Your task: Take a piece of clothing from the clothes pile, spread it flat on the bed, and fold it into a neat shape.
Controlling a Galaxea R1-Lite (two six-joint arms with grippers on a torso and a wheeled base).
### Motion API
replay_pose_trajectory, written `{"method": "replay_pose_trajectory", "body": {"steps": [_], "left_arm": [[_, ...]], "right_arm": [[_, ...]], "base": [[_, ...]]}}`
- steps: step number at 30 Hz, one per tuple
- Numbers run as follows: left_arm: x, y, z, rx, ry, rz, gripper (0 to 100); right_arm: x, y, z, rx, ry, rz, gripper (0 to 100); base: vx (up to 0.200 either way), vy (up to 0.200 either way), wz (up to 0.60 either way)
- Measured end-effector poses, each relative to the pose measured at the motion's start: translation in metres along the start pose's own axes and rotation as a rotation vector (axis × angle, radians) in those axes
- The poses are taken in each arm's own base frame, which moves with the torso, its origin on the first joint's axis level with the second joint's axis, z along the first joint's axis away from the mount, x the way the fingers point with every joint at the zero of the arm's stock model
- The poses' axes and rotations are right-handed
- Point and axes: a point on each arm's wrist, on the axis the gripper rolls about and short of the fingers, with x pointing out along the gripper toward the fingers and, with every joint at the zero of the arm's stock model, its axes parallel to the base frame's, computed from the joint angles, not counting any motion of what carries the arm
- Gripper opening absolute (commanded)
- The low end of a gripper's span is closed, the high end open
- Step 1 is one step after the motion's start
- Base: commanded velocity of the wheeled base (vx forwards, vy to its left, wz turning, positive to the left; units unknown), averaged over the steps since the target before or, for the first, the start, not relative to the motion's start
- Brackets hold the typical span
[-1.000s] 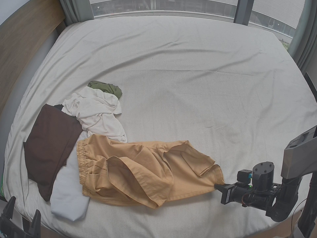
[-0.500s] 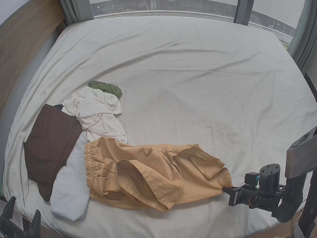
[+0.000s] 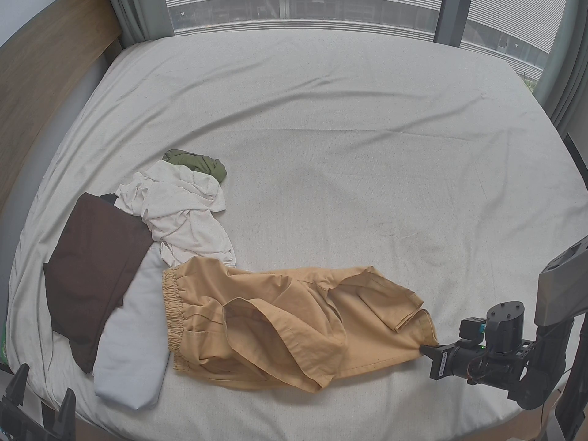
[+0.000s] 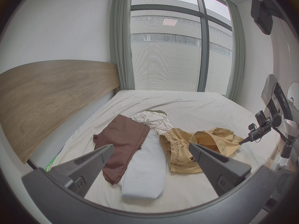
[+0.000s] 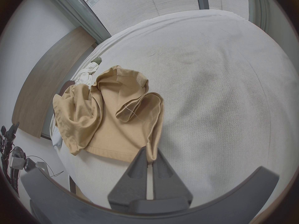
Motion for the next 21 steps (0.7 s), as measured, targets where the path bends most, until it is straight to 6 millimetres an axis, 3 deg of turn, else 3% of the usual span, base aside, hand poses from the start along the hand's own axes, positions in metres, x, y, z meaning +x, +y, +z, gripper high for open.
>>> {"method": "replay_pose_trajectory", "body": {"steps": [21], "left_arm": [[0.000, 0.000, 0.000, 0.001, 0.000, 0.000, 100]], "right_arm": [[-0.017, -0.018, -0.003, 0.036, 0.117, -0.108, 0]], "base": [[0.000, 0.000, 0.00]]}}
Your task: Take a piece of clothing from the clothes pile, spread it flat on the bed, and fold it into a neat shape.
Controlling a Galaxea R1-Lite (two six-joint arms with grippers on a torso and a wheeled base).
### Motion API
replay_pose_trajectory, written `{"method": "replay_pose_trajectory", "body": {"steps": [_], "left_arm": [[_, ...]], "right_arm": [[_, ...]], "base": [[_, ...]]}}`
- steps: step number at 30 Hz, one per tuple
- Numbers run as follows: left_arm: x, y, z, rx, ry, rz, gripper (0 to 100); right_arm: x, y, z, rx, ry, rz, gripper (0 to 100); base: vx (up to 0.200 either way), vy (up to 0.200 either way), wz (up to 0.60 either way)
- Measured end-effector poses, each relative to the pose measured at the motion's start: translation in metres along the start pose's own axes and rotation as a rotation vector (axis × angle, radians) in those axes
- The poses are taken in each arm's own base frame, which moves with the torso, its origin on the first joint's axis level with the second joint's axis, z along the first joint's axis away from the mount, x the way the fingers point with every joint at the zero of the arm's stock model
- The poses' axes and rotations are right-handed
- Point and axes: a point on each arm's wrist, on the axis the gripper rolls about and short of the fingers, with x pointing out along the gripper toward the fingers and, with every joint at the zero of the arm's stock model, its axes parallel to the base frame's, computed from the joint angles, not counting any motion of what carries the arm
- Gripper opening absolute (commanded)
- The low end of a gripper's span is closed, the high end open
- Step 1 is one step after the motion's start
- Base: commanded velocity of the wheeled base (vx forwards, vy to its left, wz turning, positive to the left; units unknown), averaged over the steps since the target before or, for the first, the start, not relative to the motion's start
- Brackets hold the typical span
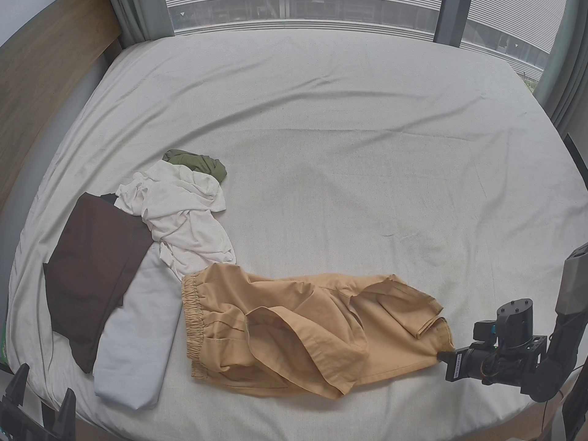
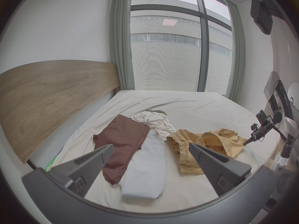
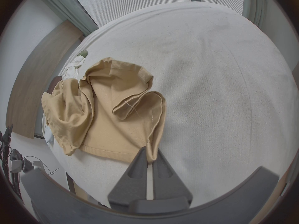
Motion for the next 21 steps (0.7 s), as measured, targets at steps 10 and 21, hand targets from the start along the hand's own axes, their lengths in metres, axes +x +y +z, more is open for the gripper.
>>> {"method": "replay_pose_trajectory", "body": {"steps": [10, 21], "left_arm": [[0.000, 0.000, 0.000, 0.000, 0.000, 0.001, 100], [0.000, 0.000, 0.000, 0.000, 0.000, 0.001, 100]], "right_arm": [[-0.010, -0.005, 0.002, 0.021, 0.007, -0.025, 0], [-0.020, -0.008, 0.001, 0.032, 0.030, -0.044, 0]], "base": [[0.000, 0.000, 0.00], [0.000, 0.000, 0.00]]}}
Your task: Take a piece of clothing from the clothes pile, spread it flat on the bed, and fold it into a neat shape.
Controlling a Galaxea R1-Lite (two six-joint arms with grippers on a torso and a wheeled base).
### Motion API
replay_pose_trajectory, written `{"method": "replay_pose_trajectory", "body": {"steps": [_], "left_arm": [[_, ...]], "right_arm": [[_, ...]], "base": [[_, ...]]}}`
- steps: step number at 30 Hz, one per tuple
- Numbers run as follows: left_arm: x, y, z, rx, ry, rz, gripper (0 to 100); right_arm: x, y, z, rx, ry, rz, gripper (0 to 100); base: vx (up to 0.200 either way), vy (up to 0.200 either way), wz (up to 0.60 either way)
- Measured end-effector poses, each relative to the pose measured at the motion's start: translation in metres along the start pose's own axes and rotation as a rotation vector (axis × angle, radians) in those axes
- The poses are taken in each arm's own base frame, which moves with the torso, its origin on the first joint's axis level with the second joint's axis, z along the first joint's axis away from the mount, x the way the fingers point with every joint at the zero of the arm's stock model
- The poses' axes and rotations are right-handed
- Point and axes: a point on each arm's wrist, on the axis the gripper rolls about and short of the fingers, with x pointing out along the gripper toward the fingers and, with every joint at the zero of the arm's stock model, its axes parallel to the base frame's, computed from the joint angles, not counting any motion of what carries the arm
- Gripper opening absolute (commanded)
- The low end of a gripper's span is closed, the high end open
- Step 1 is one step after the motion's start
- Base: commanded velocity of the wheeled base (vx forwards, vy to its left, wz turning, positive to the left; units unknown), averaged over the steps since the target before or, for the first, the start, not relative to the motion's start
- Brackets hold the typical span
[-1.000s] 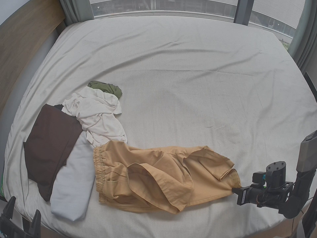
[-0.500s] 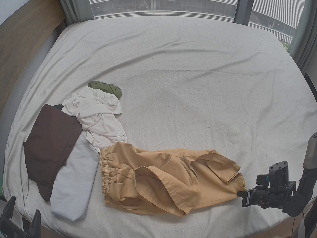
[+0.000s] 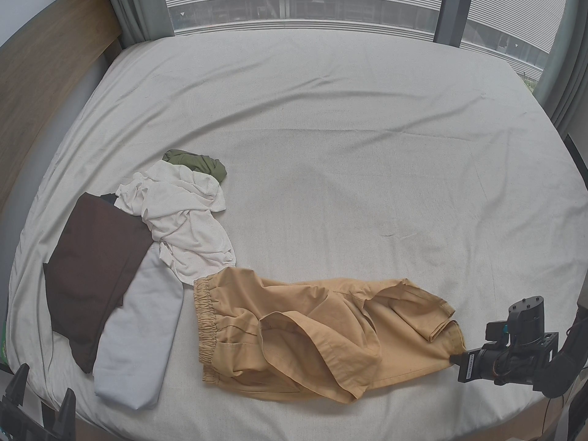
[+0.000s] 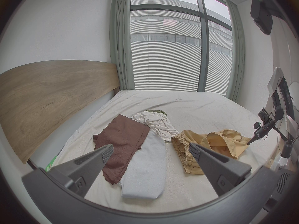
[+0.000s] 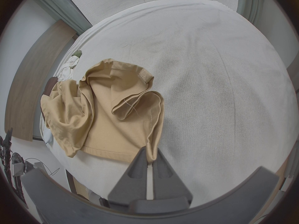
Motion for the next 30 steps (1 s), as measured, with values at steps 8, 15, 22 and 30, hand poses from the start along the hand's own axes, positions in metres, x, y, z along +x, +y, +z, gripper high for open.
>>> {"method": "replay_pose_trajectory", "body": {"steps": [8, 15, 22, 30], "left_arm": [[0.000, 0.000, 0.000, 0.000, 0.000, 0.000, 100], [0.000, 0.000, 0.000, 0.001, 0.000, 0.000, 100], [0.000, 0.000, 0.000, 0.001, 0.000, 0.000, 100], [0.000, 0.000, 0.000, 0.001, 0.000, 0.000, 100]], "right_arm": [[-0.007, -0.006, 0.000, 0.020, 0.014, -0.026, 0], [-0.013, -0.010, -0.002, 0.033, 0.038, -0.042, 0], [-0.015, -0.009, -0.003, 0.034, 0.048, -0.038, 0], [-0.016, -0.009, -0.005, 0.036, 0.059, -0.041, 100]], "base": [[0.000, 0.000, 0.00], [0.000, 0.000, 0.00], [0.000, 0.000, 0.00], [0.000, 0.000, 0.00]]}}
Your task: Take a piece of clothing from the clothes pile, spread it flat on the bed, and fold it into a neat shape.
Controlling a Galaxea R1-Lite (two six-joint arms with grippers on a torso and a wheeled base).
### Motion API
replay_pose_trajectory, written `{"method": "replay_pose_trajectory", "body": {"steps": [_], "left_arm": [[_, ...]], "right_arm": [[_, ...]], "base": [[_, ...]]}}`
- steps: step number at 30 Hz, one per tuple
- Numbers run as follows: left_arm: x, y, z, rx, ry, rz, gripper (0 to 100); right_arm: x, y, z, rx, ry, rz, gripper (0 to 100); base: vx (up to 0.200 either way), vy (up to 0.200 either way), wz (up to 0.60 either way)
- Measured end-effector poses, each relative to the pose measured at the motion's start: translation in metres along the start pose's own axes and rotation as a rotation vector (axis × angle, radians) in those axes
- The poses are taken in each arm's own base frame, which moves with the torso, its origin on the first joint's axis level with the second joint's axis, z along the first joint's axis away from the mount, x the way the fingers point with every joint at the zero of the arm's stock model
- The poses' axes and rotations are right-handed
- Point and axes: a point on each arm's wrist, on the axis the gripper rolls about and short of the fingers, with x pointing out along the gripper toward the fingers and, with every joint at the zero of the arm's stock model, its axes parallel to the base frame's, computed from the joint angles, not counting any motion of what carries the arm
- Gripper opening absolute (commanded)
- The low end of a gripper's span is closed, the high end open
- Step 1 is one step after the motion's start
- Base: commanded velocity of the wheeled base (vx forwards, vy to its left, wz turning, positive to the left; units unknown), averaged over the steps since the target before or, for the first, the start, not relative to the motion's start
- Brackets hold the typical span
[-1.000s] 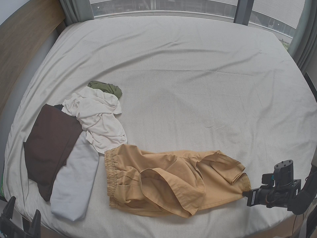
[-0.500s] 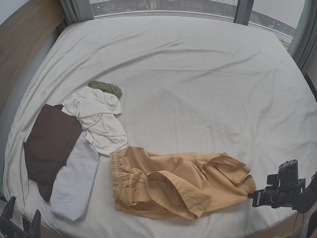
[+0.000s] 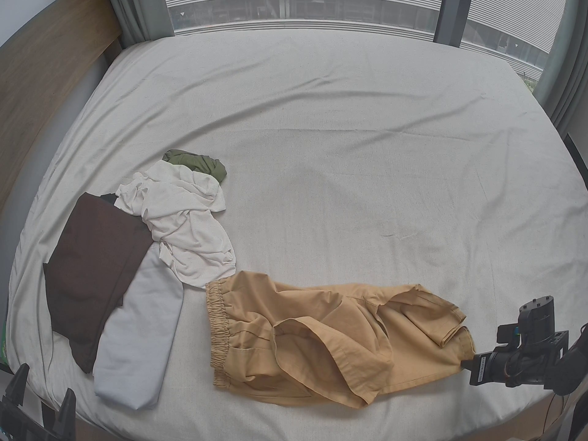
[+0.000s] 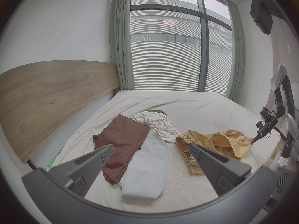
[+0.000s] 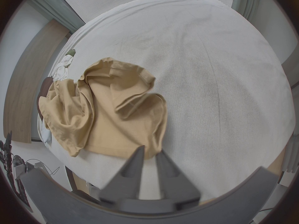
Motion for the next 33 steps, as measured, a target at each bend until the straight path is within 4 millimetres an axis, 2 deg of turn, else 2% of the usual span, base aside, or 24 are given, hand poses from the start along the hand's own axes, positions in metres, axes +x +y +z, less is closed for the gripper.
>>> {"method": "replay_pose_trajectory", "body": {"steps": [6, 12, 20, 26, 33], "left_arm": [[0.000, 0.000, 0.000, 0.000, 0.000, 0.000, 100], [0.000, 0.000, 0.000, 0.000, 0.000, 0.001, 100], [0.000, 0.000, 0.000, -0.001, 0.000, 0.001, 100], [0.000, 0.000, 0.000, -0.001, 0.000, 0.000, 100], [0.000, 0.000, 0.000, -0.001, 0.000, -0.001, 100]], "right_arm": [[-0.003, 0.001, 0.000, 0.001, -0.002, 0.003, 100], [-0.017, 0.005, 0.006, -0.011, -0.086, 0.048, 100], [-0.043, 0.025, 0.009, -0.098, -0.206, 0.210, 100], [-0.053, 0.039, 0.012, -0.153, -0.280, 0.326, 100], [-0.060, 0.056, 0.026, -0.214, -0.352, 0.463, 100]], "base": [[0.000, 0.000, 0.00], [0.000, 0.000, 0.00], [0.000, 0.000, 0.00], [0.000, 0.000, 0.00], [0.000, 0.000, 0.00]]}}
